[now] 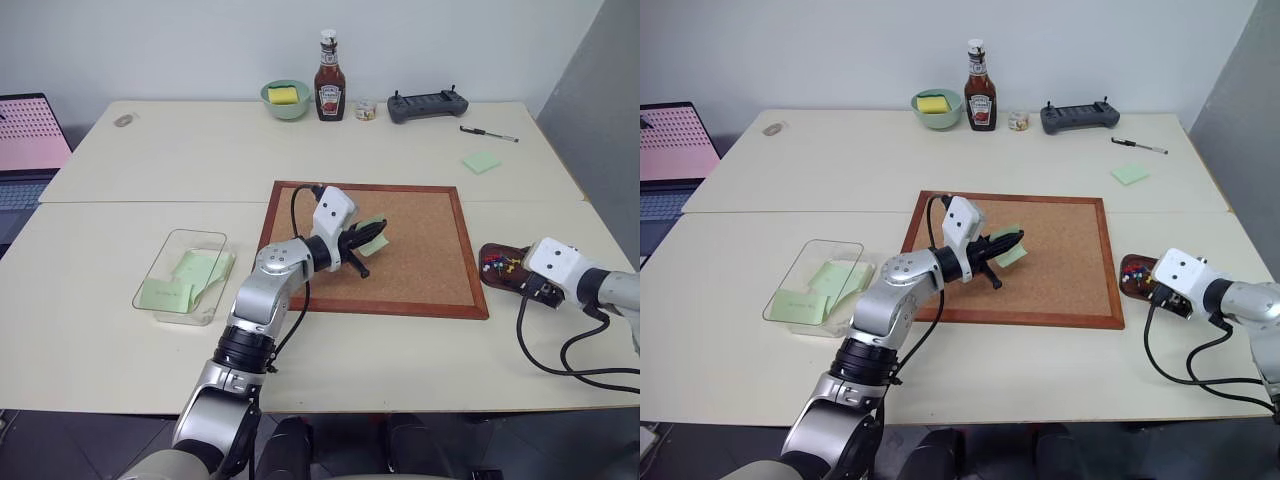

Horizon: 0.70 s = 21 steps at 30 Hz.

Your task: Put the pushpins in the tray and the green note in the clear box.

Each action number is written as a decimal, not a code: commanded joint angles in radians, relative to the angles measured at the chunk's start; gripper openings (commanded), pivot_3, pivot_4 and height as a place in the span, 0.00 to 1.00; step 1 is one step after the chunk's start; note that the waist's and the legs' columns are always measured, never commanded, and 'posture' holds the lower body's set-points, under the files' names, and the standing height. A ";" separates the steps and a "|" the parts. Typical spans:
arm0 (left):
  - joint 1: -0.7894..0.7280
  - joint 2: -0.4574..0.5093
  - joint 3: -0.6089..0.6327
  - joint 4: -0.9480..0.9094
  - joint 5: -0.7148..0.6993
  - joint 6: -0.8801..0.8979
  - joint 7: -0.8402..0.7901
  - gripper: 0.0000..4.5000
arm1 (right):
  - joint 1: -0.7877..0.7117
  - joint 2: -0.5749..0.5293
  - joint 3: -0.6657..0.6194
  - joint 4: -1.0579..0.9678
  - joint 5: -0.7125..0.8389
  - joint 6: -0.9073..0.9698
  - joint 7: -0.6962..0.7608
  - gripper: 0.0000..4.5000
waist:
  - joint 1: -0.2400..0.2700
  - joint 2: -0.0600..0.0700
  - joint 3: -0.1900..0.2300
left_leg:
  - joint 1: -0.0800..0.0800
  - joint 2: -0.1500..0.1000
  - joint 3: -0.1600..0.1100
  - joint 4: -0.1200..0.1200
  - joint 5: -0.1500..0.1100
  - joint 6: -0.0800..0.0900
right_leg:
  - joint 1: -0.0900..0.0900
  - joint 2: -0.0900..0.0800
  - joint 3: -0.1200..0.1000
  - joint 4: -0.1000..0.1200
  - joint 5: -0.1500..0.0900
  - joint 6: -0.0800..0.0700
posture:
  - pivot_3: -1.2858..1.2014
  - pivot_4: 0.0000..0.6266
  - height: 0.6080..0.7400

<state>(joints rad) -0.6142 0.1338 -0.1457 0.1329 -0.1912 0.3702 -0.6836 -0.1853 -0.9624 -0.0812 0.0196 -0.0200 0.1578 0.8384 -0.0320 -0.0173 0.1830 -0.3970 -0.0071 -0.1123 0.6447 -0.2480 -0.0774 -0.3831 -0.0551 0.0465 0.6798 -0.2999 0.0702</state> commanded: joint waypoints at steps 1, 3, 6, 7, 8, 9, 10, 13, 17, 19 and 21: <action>-0.043 0.039 0.037 -0.137 0.005 0.033 0.054 0.00 | -0.064 0.000 -0.063 -0.139 0.146 0.023 0.083 0.87 | -0.003 0.000 0.000 | 0.000 0.000 0.000 0.000 0.000 0.000 | 0.000 0.000 0.000 0.000 0.000 0.000 | 0.52 0.24 1.00; -0.038 0.079 0.055 -0.226 0.009 0.084 0.082 0.00 | -0.111 0.035 -0.052 -0.203 0.229 0.073 0.109 0.87 | -0.010 -0.001 0.000 | 0.000 0.001 0.000 0.000 0.000 0.000 | 0.000 0.000 0.000 0.000 0.000 0.000 | 0.52 0.24 1.00; -0.011 0.147 0.107 -0.371 0.007 0.219 0.146 0.00 | -0.191 0.107 -0.006 -0.263 0.316 0.150 0.121 0.87 | -0.015 0.000 0.000 | 0.000 0.002 -0.001 0.000 0.000 0.000 | 0.000 0.001 -0.001 0.000 0.000 0.000 | 0.52 0.24 1.00; 0.004 0.183 0.141 -0.438 0.011 0.286 0.171 0.00 | -0.230 0.150 0.022 -0.275 0.350 0.178 0.122 0.87 | -0.015 -0.001 0.000 | 0.001 0.001 -0.002 0.000 0.000 0.000 | 0.001 0.001 -0.001 0.000 0.000 0.000 | 0.52 0.24 1.00; 0.017 0.212 0.171 -0.494 0.010 0.348 0.191 0.00 | -0.261 0.186 0.048 -0.280 0.372 0.201 0.123 0.87 | -0.018 -0.001 0.001 | 0.001 0.001 -0.002 0.000 0.000 0.000 | 0.001 0.001 -0.001 0.000 0.000 0.000 | 0.52 0.24 1.00; 0.037 0.251 0.201 -0.556 0.009 0.412 0.204 0.00 | -0.290 0.228 0.077 -0.280 0.391 0.216 0.127 0.87 | -0.022 -0.001 0.001 | 0.001 0.001 -0.002 0.000 0.000 0.000 | 0.001 0.001 -0.001 0.000 0.000 0.000 | 0.52 0.24 1.00; 0.058 0.290 0.218 -0.608 0.014 0.460 0.211 0.00 | -0.311 0.261 0.098 -0.276 0.408 0.225 0.137 0.87 | -0.025 -0.001 0.001 | 0.001 0.001 -0.002 0.000 0.000 0.000 | 0.001 0.001 -0.001 0.000 0.000 0.000 | 0.52 0.24 1.00; 0.121 0.354 0.283 -0.731 0.001 0.603 0.242 0.00 | -0.347 0.321 0.149 -0.244 0.416 0.197 0.183 0.87 | -0.023 -0.002 0.001 | 0.000 0.001 -0.003 0.000 0.000 0.000 | 0.001 0.001 -0.002 0.000 0.000 0.000 | 0.52 0.24 1.00; 0.294 0.470 0.385 -0.902 0.012 0.757 0.248 0.00 | -0.422 0.389 0.238 -0.153 0.400 0.139 0.279 0.87 | -0.019 -0.003 0.002 | 0.000 0.000 -0.003 0.000 0.000 0.000 | 0.001 0.000 -0.002 0.000 0.000 0.000 | 0.52 0.24 1.00; 0.385 0.496 0.442 -0.959 0.009 0.805 0.245 0.00 | -0.467 0.423 0.275 -0.091 0.384 0.098 0.321 0.87 | -0.019 -0.003 0.002 | 0.001 0.001 -0.003 -0.001 0.000 0.000 | 0.001 0.001 -0.002 0.000 0.000 0.000 | 0.52 0.24 1.00; 0.435 0.501 0.474 -0.988 0.002 0.830 0.248 0.00 | -0.494 0.442 0.295 -0.053 0.377 0.074 0.350 0.87 | -0.020 -0.003 0.002 | 0.001 0.001 -0.003 -0.001 0.000 0.000 | 0.001 0.001 -0.002 0.000 0.000 0.000 | 0.52 0.24 1.00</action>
<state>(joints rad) -0.1904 0.6235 0.2782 -0.7916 -0.1838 1.1782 -0.4432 -0.6464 -0.5300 0.2056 -0.0437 0.3623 0.2720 1.1538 -0.0521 -0.0198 0.1846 -0.3962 -0.0059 -0.1154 0.6441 -0.2482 -0.0771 -0.3825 -0.0543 0.0442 0.6802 -0.2998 0.0700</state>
